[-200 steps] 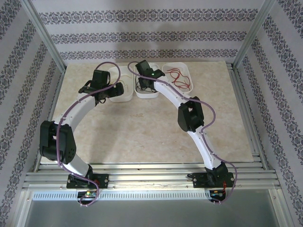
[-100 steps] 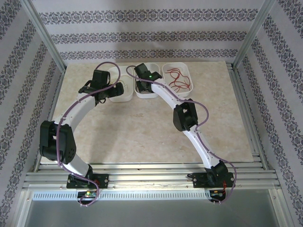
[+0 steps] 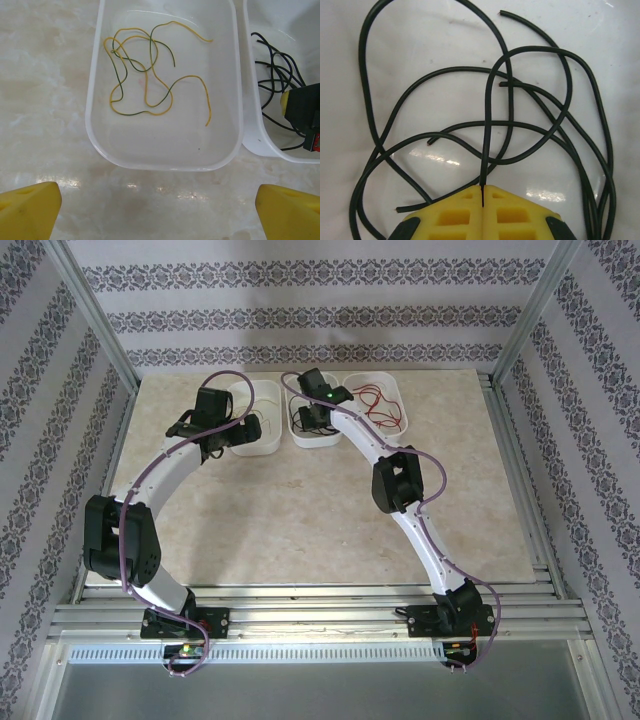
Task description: Untangle the cables
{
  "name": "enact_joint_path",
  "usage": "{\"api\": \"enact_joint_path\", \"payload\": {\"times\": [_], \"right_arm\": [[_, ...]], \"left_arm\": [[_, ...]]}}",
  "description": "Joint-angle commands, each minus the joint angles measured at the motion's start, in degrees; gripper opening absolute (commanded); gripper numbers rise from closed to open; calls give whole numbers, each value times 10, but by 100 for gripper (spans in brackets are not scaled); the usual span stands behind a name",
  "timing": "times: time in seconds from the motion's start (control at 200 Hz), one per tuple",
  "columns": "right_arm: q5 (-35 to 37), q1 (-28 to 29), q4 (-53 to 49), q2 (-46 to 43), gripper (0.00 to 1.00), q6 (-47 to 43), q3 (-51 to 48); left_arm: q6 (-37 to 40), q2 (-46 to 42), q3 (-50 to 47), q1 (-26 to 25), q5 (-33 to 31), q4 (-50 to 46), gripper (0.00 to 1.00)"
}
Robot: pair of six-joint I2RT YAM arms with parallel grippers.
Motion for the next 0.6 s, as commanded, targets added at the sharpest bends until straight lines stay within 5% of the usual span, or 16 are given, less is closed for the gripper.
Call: {"api": "enact_joint_path", "payload": {"times": [0.0, 0.43, 0.595], "right_arm": [[-17, 10, -11, -20, 10, 3, 11], [45, 21, -13, -133, 42, 4, -56], [79, 27, -8, -168, 44, 6, -95]], "left_arm": [[-8, -10, 4, 0, -10, 1, 100], [-8, -16, 2, -1, -15, 4, 100], [-8, -19, 1, -1, -15, 7, 100]]}}
